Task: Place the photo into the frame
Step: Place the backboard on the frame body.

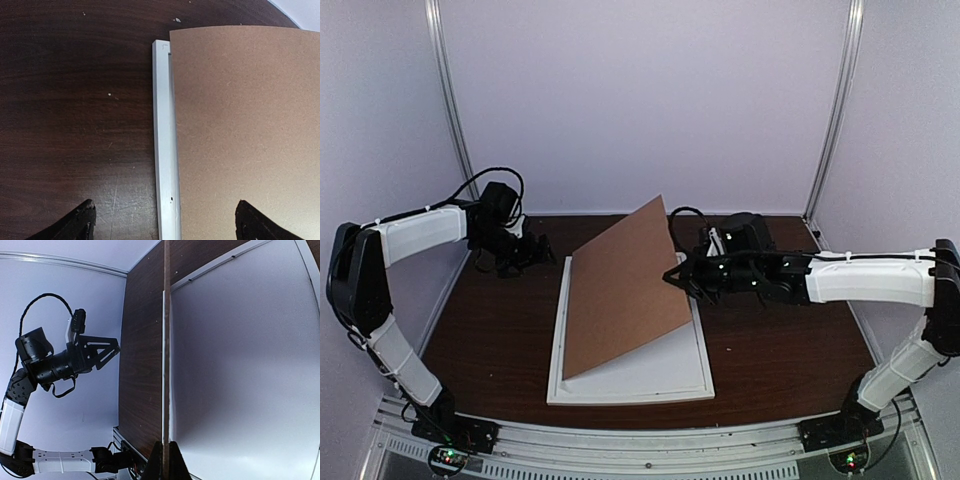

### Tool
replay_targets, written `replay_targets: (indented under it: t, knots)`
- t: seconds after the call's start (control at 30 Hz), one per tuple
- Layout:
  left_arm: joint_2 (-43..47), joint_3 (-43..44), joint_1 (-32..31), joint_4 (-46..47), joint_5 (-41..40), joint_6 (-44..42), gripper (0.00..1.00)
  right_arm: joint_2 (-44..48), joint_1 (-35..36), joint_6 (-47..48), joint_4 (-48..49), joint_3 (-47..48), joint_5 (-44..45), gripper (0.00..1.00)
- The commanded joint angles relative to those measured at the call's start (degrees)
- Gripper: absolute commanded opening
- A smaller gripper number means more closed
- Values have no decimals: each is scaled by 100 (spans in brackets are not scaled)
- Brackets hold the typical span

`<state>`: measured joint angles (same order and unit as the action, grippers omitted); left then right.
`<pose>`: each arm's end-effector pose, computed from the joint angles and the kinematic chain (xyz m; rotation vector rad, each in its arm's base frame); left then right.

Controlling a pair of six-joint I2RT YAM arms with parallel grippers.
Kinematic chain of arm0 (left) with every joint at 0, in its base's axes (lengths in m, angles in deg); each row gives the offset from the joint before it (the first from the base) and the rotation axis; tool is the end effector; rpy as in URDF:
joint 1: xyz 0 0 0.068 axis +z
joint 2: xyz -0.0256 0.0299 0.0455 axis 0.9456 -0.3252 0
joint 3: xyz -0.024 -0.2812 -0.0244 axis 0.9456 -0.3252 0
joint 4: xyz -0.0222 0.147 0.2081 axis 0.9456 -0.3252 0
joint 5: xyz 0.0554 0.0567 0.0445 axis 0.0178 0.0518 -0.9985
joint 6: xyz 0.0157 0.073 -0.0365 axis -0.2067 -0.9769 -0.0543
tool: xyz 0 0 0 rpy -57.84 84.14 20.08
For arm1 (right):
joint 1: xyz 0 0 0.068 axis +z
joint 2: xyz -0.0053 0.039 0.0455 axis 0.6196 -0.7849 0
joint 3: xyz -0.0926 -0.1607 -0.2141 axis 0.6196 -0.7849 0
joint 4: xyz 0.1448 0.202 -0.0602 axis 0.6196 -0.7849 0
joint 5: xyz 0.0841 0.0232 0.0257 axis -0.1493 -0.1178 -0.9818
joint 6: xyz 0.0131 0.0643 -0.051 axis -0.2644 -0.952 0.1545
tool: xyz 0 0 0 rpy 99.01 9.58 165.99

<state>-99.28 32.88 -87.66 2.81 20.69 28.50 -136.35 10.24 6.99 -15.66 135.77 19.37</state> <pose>0.3350 -0.1180 0.2244 -0.3029 2.6953 -0.5953 0.2249 0.2854 0.2590 0.1748 2.3992 1.4200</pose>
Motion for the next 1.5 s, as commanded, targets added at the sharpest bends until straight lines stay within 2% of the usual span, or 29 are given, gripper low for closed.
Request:
replay_targets:
  t: [0.0,1.0,1.47]
  knots:
    - [190,-66,47,33,-42,-115,98,316,143,-96,467,-21,297,0]
    - [629,-418,47,25,96,-87,98,660,788,-204,101,-276,1096,0]
    - [571,-429,47,25,92,-148,98,407,798,-172,434,-345,1086,0]
